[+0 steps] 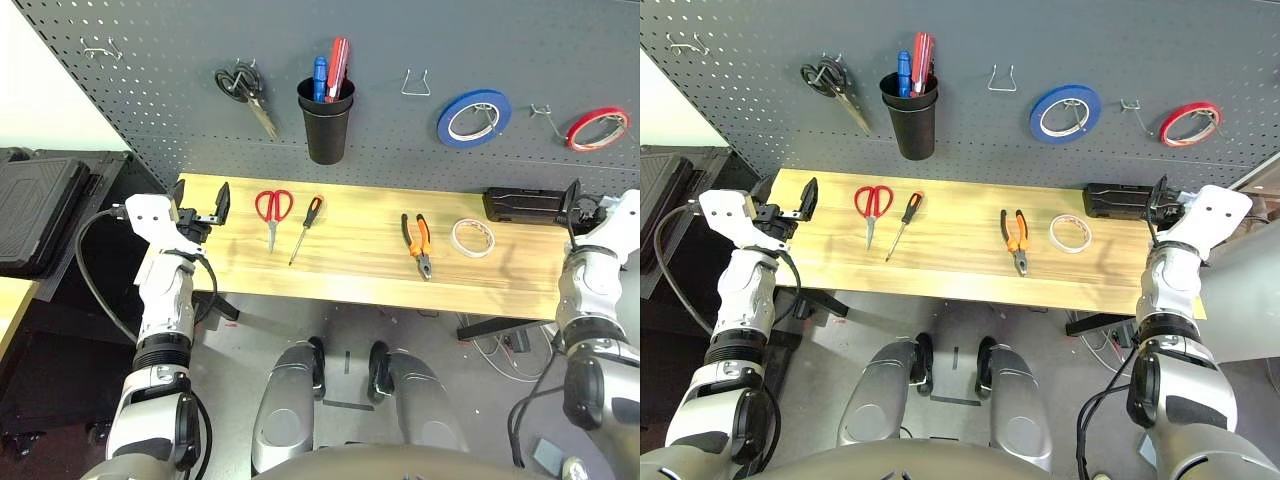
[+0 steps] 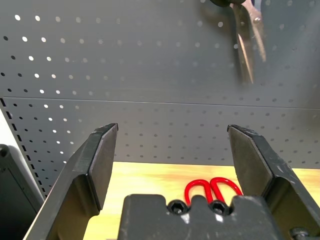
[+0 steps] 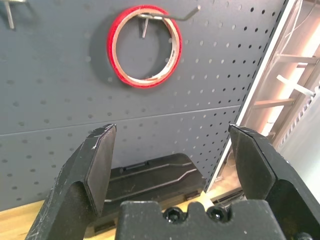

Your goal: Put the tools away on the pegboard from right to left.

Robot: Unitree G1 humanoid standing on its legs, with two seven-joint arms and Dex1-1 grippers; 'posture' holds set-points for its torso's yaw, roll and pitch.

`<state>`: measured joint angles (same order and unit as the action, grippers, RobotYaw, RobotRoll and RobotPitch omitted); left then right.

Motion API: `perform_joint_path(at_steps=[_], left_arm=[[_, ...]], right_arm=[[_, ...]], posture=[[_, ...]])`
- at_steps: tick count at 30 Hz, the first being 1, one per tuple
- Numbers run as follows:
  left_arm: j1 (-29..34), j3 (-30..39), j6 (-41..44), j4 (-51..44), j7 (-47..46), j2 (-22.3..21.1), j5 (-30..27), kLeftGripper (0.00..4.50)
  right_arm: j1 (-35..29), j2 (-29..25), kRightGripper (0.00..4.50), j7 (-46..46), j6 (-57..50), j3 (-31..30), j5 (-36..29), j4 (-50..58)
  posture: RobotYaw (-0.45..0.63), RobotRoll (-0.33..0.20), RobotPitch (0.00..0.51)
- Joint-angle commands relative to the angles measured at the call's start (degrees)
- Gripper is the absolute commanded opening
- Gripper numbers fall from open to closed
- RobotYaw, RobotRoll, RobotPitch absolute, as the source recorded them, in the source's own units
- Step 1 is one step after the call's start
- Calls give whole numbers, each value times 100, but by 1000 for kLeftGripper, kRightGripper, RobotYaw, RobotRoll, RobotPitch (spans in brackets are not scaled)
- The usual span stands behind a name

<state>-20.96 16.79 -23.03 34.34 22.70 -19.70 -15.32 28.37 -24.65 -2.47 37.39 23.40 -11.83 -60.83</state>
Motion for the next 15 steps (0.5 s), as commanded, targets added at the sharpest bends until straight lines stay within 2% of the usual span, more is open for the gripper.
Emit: perform_joint_path(at_steps=[1,7,11,15], left_arm=[[69,-25,48,-98,-5,9,24,4479],[160,-167,224,-335,94,82,25,4479],[304,-384,530,-666,262,38,87,4479],[528,-858,1113,-1317,507,-41,294,4479]], right_arm=[[1,12,4500,-33,76,23,27,-5],[-17,-88,4500,173,-196,-128,148,95],[-106,-415,4500,591,-544,-488,495,173],[-178,-693,4500,1267,-1326,-710,505,386]], posture=[[159,0,186],[141,0,197],[123,0,207],[103,0,223]])
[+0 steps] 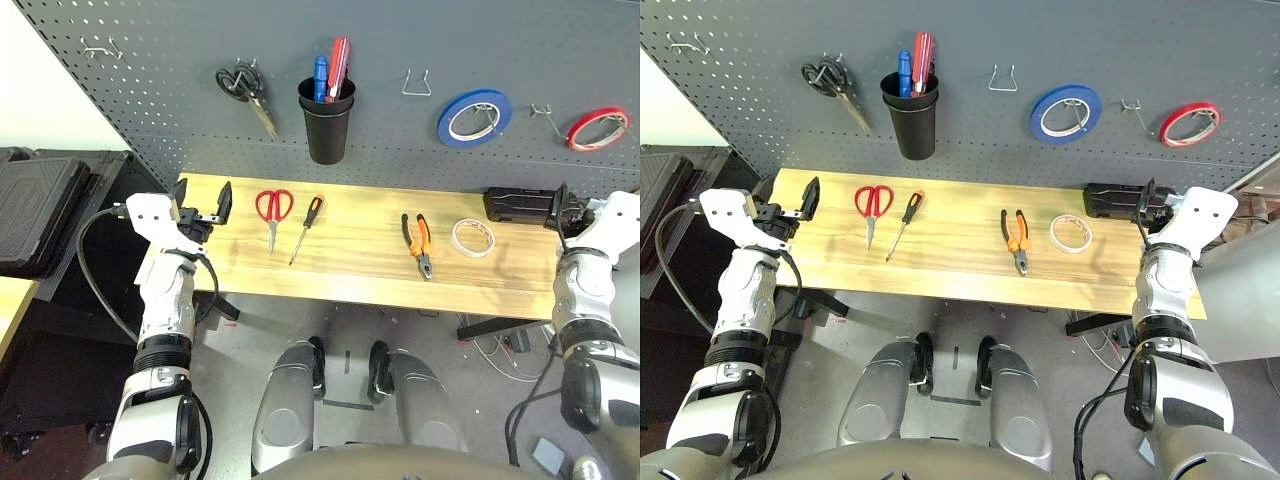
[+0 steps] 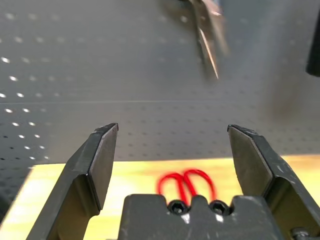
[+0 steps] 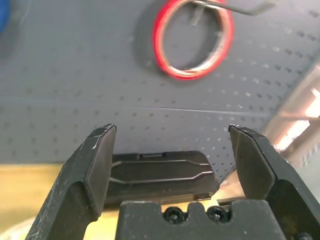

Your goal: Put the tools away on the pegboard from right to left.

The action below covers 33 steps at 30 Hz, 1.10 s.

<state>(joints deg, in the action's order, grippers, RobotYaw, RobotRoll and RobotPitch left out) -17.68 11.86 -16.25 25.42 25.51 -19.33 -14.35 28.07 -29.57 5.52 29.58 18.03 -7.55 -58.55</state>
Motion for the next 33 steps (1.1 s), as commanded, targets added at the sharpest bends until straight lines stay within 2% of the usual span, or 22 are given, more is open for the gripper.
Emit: perform_joint_path(at_steps=[1,9,16,26,33], left_arm=[[239,-503,634,-607,310,-96,226,4479],[383,-1407,1795,-1695,954,-325,409,4479],[428,-1898,2098,-2106,1404,-444,508,4479],[394,-2147,2227,-2207,1761,-399,517,4479],[360,-2481,2255,-2155,1949,-687,961,4479]], right_arm=[[-137,-280,4500,686,-771,-229,68,194],[-26,-761,4500,1661,-1537,-544,190,317],[147,-918,4500,2443,-1938,-867,375,207],[571,-1030,4500,3216,-1917,-1454,915,-328],[860,-981,4500,3683,-1882,-1950,1352,-664]], posture=[[100,0,227],[94,0,250],[98,0,262],[97,0,289],[102,0,326]])
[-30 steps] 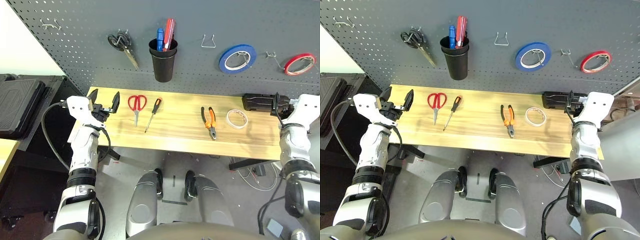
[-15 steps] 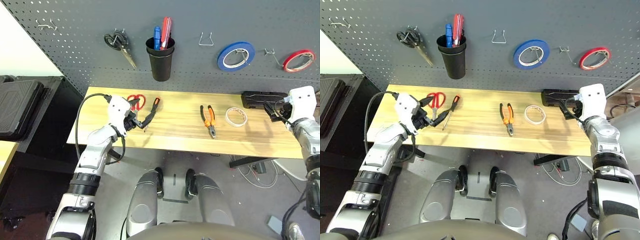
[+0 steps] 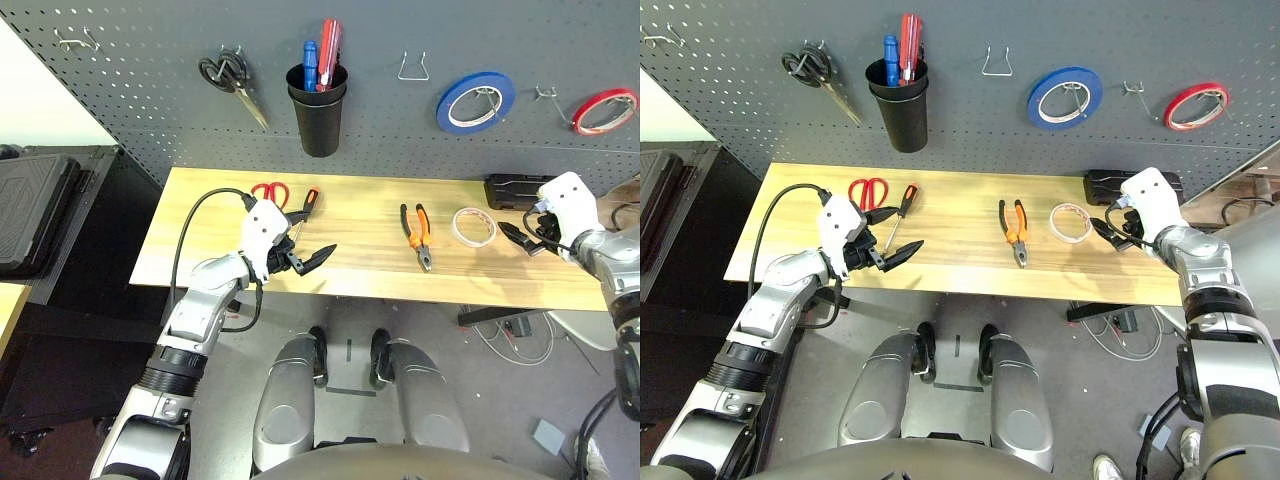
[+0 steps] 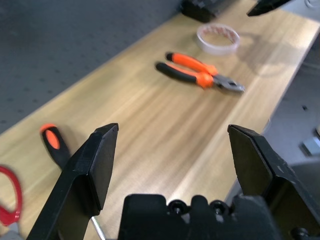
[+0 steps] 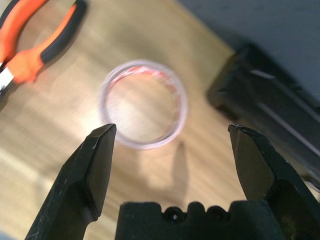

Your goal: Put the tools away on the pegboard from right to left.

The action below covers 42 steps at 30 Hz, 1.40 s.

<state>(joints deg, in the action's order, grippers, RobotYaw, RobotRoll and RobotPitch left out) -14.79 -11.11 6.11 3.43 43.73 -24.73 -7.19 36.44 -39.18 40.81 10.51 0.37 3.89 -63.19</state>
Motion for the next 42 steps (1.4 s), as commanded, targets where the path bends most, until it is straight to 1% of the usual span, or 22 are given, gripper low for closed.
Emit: perform_joint_path(at_steps=[1,7,14,22,26,27,28,30,33,38,42], left_arm=[[46,-225,14,93,140,-174,304,4479],[16,-248,21,85,158,-181,380,4479],[64,-233,66,-61,80,-152,406,4479],[201,-238,201,-332,-37,-135,414,4479],[218,-241,251,-362,-51,-159,438,4479],[222,-243,256,-368,-51,-159,445,4500],[224,-243,258,-367,-52,-158,453,4500],[217,-242,258,-351,-57,-153,473,4500],[202,-243,260,-336,-61,-140,495,4500],[163,-276,192,-235,-30,-137,538,4500],[79,-328,93,-115,1,-102,597,4500]], right_arm=[[94,4,4500,210,11,-279,298,-273],[410,169,4500,294,-11,-615,633,-613],[677,452,4500,22,-36,-828,955,-923],[700,712,4500,-277,-232,-998,1194,-1149],[683,806,4500,-364,-473,-969,1211,-1213],[676,810,4107,-381,-506,-964,1211,-1220],[662,811,3918,-424,-525,-962,1219,-1227],[613,793,3189,-494,-495,-975,1245,-1228],[575,768,2005,-584,-435,-945,1220,-1216],[505,657,42,-590,-338,-819,1090,-1137],[437,532,13,-686,-198,-707,990,-1046]], posture=[[103,0,330],[113,0,364],[135,0,389],[167,0,407],[172,0,410],[173,0,410],[174,0,410],[175,0,408],[176,0,406],[165,0,388],[160,0,373]])
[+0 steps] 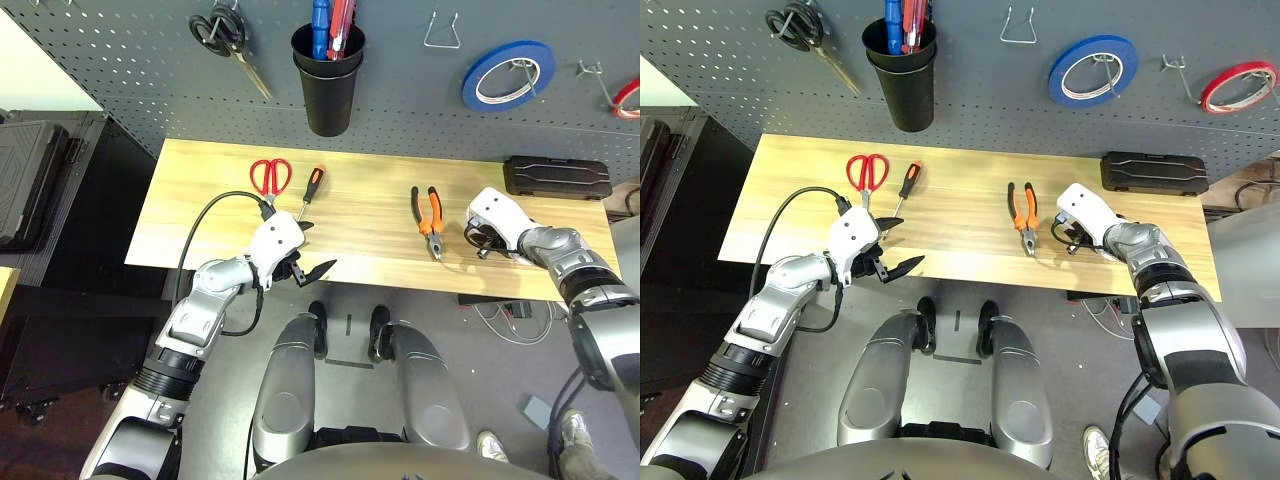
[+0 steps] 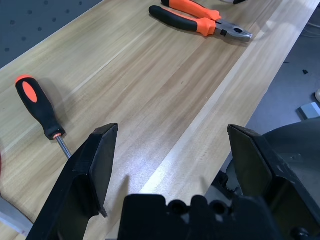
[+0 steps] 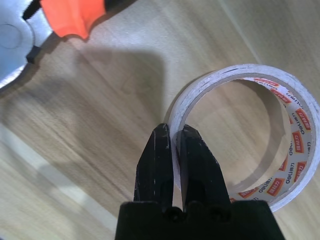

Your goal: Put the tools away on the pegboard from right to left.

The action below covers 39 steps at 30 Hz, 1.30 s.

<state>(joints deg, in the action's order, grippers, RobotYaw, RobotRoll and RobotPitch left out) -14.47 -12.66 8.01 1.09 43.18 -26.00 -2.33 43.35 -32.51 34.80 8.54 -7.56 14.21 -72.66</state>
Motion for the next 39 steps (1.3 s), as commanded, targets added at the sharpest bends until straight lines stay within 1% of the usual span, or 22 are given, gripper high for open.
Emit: perform_joint_path(at_steps=[1,5,11,15,19,23,26,28,32,34,36,39], left_arm=[[25,-188,-124,149,61,34,125,4500],[-37,-244,-238,245,96,40,170,4500],[-181,-267,-518,523,96,56,204,4500],[-237,-148,-840,637,131,182,4,4500],[-80,204,-1225,349,246,400,-576,4500],[-57,305,-1160,145,328,477,-810,4500],[-15,376,-983,-382,460,417,-1111,4500],[-34,411,-910,-539,482,413,-1222,4500],[-27,538,-692,-989,489,444,-1586,4500],[-21,566,-638,-1170,454,502,-1720,4500],[0,575,-638,-1330,373,592,-1795,4500],[18,572,-691,-1422,297,698,-1814,4500]], right_arm=[[-274,-167,13,-105,33,124,-70,-74],[-385,-283,13,-194,208,260,-153,42],[-646,-392,13,-266,610,607,-501,355],[-953,-405,13,-341,998,856,-752,723],[-1683,-259,13,-792,1803,1200,-1061,1417],[-2043,-135,13,-1099,2076,1345,-1167,1712],[-2449,31,13,-1481,2633,1486,-1231,2031],[-2540,61,13,-1608,2737,1489,-1208,2108],[-2767,109,13,-1942,3286,1517,-1145,2241],[-2814,110,13,-2058,3355,1531,-1130,2279],[-2830,175,13,-2199,3247,1674,-1308,2341],[-2803,155,13,-2295,3284,1742,-1359,2371]], posture=[[158,0,369],[150,0,356],[143,0,334],[136,0,312],[133,0,292],[131,0,276],[133,0,265],[134,0,260],[133,0,249],[134,0,244],[135,0,242],[136,0,239]])
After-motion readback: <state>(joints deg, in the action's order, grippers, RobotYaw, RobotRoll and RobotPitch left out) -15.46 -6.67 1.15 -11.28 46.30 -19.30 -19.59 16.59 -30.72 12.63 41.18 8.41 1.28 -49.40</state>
